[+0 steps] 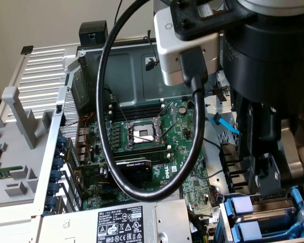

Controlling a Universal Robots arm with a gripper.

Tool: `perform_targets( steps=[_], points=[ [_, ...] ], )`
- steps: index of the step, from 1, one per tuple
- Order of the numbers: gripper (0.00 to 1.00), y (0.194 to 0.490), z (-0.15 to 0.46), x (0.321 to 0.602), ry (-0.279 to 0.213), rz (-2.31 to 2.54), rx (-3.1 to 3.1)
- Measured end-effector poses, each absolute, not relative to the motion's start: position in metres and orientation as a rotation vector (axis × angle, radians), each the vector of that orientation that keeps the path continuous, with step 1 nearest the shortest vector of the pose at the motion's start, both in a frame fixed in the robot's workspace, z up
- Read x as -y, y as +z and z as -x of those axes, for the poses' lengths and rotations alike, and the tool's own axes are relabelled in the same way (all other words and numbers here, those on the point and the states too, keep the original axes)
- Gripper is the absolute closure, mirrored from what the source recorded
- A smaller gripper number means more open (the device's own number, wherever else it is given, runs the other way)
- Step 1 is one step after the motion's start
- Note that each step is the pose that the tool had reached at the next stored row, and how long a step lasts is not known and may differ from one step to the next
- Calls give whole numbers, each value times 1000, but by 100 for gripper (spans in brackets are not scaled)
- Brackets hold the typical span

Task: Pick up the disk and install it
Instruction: 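Insert the disk into the insertion slot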

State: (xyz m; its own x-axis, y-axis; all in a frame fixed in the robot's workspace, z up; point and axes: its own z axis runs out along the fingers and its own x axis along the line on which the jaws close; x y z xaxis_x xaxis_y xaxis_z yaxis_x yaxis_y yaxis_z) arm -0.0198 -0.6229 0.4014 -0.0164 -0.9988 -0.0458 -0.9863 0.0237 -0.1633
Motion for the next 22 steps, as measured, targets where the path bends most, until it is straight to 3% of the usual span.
perform_targets(
  steps=[22],
  points=[
    [55, 401, 14, 623, -127, 2094, -2136]
  ],
)
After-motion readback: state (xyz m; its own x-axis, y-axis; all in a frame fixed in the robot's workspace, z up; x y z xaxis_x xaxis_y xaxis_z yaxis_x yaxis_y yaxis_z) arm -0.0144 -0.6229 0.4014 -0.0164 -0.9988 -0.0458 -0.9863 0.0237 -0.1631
